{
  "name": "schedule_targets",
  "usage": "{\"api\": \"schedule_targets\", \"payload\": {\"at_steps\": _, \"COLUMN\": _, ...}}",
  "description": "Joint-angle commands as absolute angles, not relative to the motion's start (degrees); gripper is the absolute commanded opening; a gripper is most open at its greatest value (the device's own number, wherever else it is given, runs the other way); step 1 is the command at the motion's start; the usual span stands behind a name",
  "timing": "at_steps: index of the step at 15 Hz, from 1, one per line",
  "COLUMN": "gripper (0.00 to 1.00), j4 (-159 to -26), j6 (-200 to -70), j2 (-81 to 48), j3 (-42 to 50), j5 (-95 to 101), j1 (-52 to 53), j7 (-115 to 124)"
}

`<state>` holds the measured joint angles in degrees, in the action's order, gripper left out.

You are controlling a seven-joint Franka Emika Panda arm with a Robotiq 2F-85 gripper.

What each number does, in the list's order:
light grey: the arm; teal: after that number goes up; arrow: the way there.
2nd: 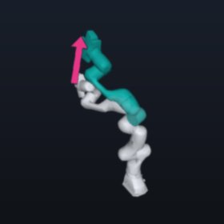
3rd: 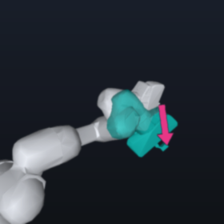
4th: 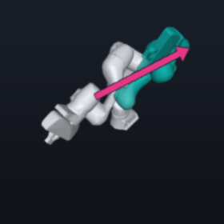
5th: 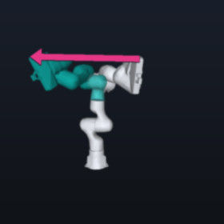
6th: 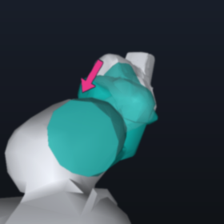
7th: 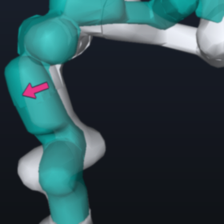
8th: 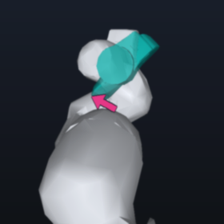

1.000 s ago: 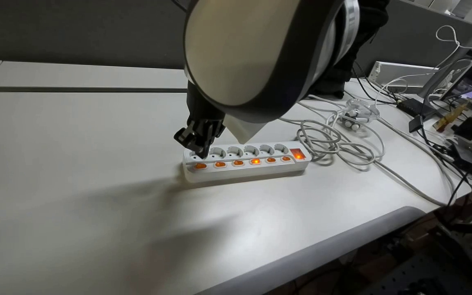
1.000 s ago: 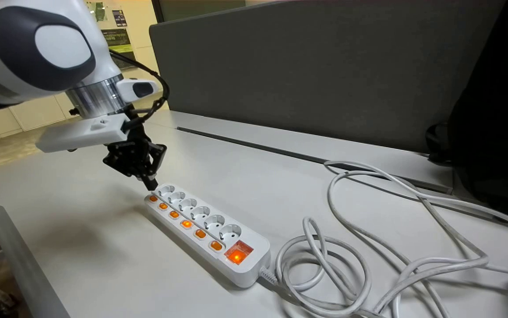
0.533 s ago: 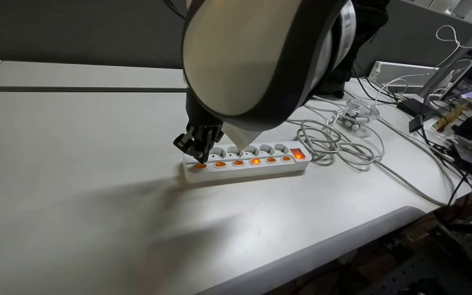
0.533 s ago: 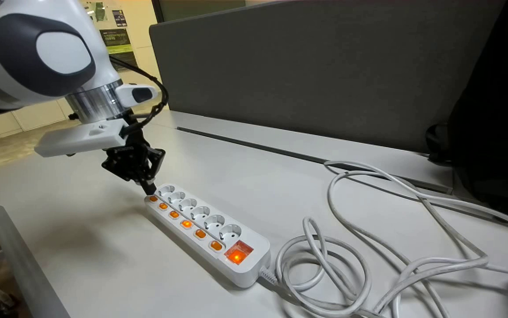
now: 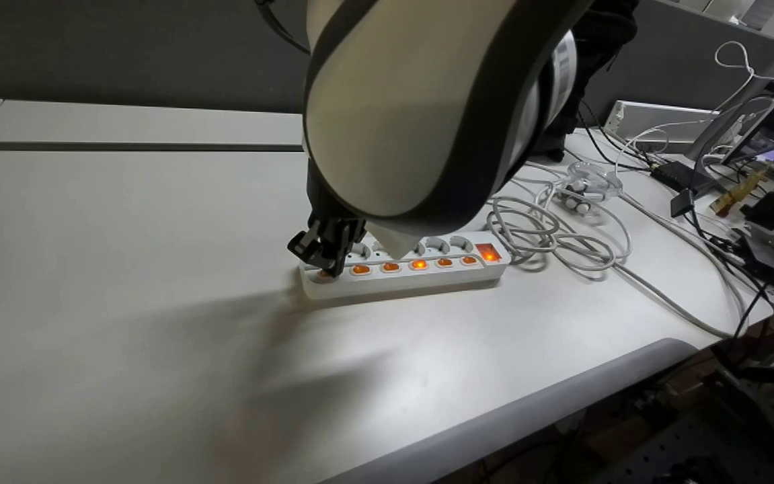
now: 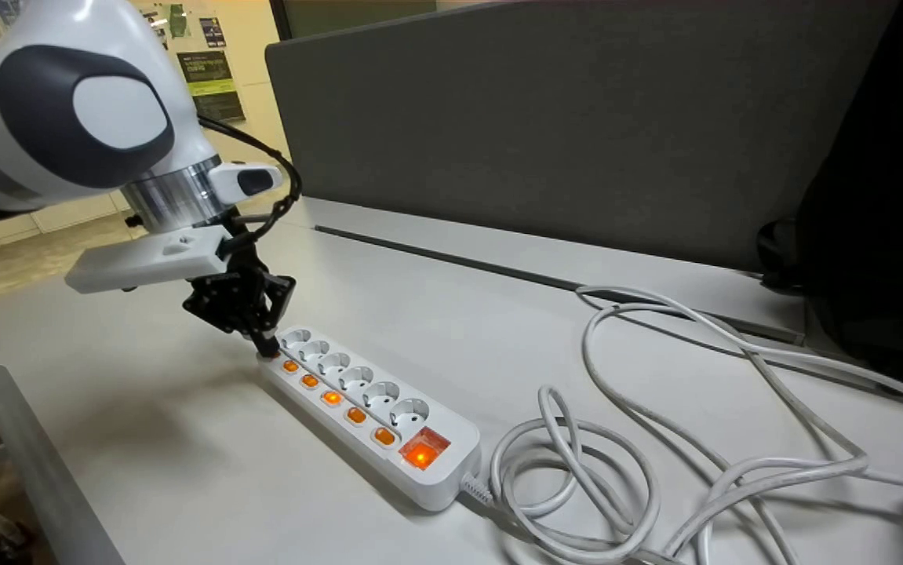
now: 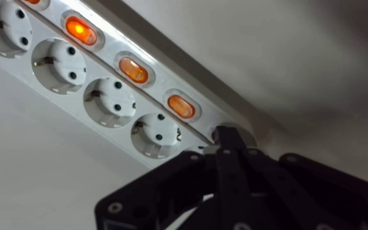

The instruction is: Turn on the first switch on the left side of the extension cable

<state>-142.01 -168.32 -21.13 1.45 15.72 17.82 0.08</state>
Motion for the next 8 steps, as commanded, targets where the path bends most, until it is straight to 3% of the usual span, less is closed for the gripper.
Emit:
{"api": "schedule_targets", "payload": {"at_steps": 1, "gripper": 0.00, "j4": -142.1, "j6": -170.9, "j2": -21.8, "j3": 1.6, "j5": 16.3, "j1": 18.2, "j7": 2.0}}
{"api": "schedule_targets", "payload": {"at_steps": 8, "gripper": 0.00, "j4": -142.0, "j6": -175.1, "j2": -22.9, "j3": 1.9, "j5": 15.3, "j1": 18.8, "j7": 1.7}}
